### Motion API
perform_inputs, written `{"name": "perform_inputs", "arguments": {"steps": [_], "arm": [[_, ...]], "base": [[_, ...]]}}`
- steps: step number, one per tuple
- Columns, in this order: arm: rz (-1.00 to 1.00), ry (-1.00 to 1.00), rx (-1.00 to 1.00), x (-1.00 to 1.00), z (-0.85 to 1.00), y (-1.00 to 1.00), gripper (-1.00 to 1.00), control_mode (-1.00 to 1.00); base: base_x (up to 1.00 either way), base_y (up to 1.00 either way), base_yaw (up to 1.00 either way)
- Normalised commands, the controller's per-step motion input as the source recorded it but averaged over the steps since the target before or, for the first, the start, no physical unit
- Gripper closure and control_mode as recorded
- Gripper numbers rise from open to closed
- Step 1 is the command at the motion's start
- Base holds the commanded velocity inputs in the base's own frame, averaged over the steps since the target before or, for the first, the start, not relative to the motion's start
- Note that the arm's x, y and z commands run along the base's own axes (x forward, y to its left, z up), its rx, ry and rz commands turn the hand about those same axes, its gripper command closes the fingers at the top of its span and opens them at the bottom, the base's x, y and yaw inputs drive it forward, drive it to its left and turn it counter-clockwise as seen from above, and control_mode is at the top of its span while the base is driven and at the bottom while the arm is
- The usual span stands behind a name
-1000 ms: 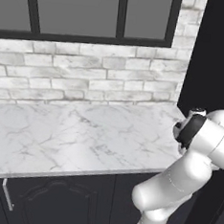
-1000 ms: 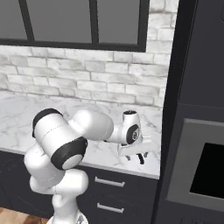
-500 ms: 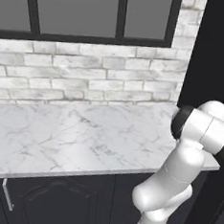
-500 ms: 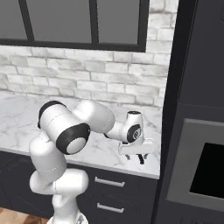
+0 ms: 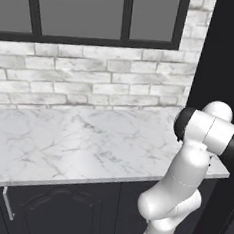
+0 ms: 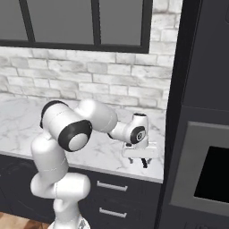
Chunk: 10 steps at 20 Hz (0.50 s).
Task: Retrieve the butter from the fridge and place it on a plate on the dining table. Then retrieve the butter knife by the fridge and place it near the plate.
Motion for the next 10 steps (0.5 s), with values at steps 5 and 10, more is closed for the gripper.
{"name": "perform_inputs", "arguments": {"steps": [5, 10], "arm": [[0.07, -0.04, 0.04, 0.0, -0.44, 0.0, 1.0, -1.0], [0.11, -0.09, 0.06, -0.02, -0.4, 0.0, 1.0, -1.0]], "base": [[0.0, 0.0, 0.0], [0.0, 0.0, 0.0]]}}
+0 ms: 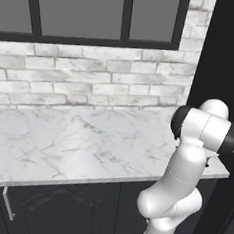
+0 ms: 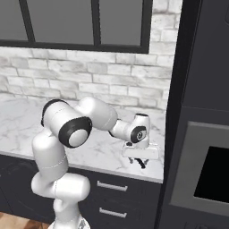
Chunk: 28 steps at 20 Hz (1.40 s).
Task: Retrieve the butter from the fridge and place it on a plate on the dining table. Then retrieve the butter knife by the fridge and place it near the plate.
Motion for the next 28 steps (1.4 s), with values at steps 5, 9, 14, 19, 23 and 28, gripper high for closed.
{"name": "perform_inputs", "arguments": {"steps": [5, 9, 14, 19, 23, 28], "arm": [[0.11, -0.18, 0.07, -0.18, -0.12, 0.01, 1.0, -1.0], [0.09, -0.16, 0.04, -0.32, -0.03, 0.03, 1.0, -1.0], [0.02, -0.03, 0.01, -0.17, 0.04, 0.04, 1.0, -1.0], [0.0, 0.04, 0.0, -0.08, 0.71, 0.0, 1.0, -1.0], [0.0, 0.0, 0.0, -0.37, 0.93, 0.06, 1.0, -1.0], [0.0, -0.02, -0.02, -0.56, 0.89, 0.6, 1.0, -1.0]], "base": [[0.0, 0.0, 0.0], [0.0, 0.0, 0.0], [0.0, 0.0, 0.0], [0.0, 0.0, 0.0], [0.0, 0.0, 0.0], [0.0, 0.0, 0.0]]}}
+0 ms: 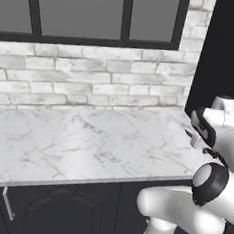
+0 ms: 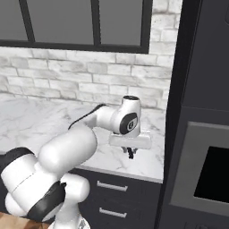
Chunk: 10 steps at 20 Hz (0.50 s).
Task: Retrieve the butter from the fridge and place it on a plate on the dining table. Then retrieve the butter knife by the fridge and place it near the plate.
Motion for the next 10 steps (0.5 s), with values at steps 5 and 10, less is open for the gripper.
{"name": "perform_inputs", "arguments": {"steps": [5, 10], "arm": [[-0.02, -0.02, -0.02, -0.52, 1.0, 0.59, 1.0, -1.0], [-0.06, 0.0, -0.01, -0.48, 1.0, 0.59, 1.0, -1.0]], "base": [[0.0, 0.0, 0.0], [0.0, 0.0, 0.0]]}}
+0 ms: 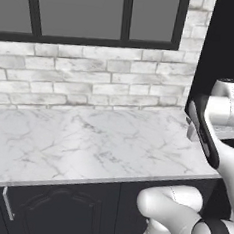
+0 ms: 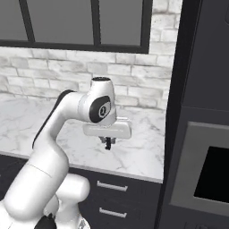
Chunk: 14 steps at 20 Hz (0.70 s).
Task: Retrieve the butter from the fridge and place it on a plate on the dining table. Then retrieve the butter knife by the fridge and place it near the plate.
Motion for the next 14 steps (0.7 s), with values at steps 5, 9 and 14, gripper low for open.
{"name": "perform_inputs", "arguments": {"steps": [5, 9, 14], "arm": [[0.0, 0.0, 0.0, -0.43, 1.0, 0.55, 1.0, -1.0], [-0.04, 0.0, 0.0, -0.37, 0.96, 0.52, 1.0, -1.0], [-0.04, 0.0, 0.0, -0.45, 0.28, -0.01, 1.0, -1.0]], "base": [[0.0, 0.0, 0.0], [0.0, 0.0, 0.0], [0.0, 0.0, 0.0]]}}
